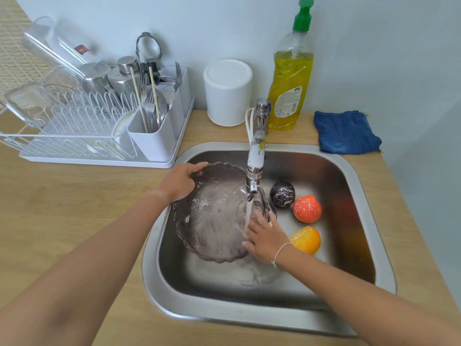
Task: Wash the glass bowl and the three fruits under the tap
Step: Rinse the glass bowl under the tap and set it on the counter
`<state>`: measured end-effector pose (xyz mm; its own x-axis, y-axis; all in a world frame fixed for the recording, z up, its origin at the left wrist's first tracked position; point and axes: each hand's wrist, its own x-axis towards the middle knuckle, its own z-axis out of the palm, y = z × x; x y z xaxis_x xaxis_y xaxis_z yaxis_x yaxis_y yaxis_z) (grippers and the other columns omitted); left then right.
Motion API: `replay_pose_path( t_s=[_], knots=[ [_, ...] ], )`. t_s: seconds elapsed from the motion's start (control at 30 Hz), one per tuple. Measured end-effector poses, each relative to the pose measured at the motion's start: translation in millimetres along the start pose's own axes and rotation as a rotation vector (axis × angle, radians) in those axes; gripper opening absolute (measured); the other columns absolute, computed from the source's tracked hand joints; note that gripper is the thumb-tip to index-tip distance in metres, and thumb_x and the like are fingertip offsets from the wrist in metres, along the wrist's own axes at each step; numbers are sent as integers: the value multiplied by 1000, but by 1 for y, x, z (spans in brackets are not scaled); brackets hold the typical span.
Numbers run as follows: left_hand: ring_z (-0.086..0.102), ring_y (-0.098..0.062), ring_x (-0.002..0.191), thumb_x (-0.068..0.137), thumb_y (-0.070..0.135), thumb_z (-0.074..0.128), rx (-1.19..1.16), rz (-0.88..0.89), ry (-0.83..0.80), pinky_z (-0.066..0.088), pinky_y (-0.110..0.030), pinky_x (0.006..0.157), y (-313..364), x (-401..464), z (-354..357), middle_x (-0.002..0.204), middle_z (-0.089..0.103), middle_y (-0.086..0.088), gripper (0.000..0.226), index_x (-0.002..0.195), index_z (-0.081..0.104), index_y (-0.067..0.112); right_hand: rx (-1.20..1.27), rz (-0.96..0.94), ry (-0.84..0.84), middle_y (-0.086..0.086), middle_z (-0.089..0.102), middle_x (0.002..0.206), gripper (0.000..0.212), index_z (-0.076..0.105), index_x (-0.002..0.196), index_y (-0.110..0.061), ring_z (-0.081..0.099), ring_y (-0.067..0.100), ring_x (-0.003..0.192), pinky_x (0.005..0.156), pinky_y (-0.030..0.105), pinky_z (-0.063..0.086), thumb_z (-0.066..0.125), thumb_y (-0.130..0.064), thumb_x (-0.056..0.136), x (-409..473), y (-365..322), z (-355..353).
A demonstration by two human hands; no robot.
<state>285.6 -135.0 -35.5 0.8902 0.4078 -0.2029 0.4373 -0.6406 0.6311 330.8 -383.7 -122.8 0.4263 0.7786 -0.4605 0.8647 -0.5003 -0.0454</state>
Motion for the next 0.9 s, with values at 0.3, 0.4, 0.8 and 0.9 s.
replay_pose_path(
  t_s=[0.3, 0.4, 0.8, 0.9],
  knots=[
    [61, -27, 79, 77, -14, 35, -108, -53, 18, 57, -41, 71, -5, -2, -5, 118, 59, 3, 76, 134, 48, 34, 230, -39, 327, 8, 33, 151, 65, 55, 124, -23, 15, 35, 143, 110, 64, 4, 14, -48, 79, -7, 4, 2],
    [63, -30, 80, 79, -15, 33, -166, -78, 0, 59, -40, 69, -3, -3, -4, 116, 58, 4, 75, 135, 47, 32, 289, 74, 534, 10, 35, 149, 44, 56, 124, -23, 28, 33, 138, 107, 59, 28, 42, -32, 83, -9, 37, -5],
    [63, -21, 78, 84, -16, 35, -427, -159, 28, 59, -39, 71, -4, -10, 9, 119, 58, -1, 69, 136, 47, 28, 1198, 49, 432, -17, 31, 139, 71, 14, 144, -39, 31, 4, 131, 109, 21, 27, 47, -3, 92, -6, 62, -36],
    [65, -23, 80, 84, -17, 35, -457, -158, 47, 59, -36, 68, -3, -11, 10, 119, 58, 0, 70, 136, 47, 29, 1332, 55, 489, -17, 34, 139, 70, 21, 137, -44, 35, 6, 133, 107, 22, 33, 40, 6, 91, -3, 60, -41]
  ],
)
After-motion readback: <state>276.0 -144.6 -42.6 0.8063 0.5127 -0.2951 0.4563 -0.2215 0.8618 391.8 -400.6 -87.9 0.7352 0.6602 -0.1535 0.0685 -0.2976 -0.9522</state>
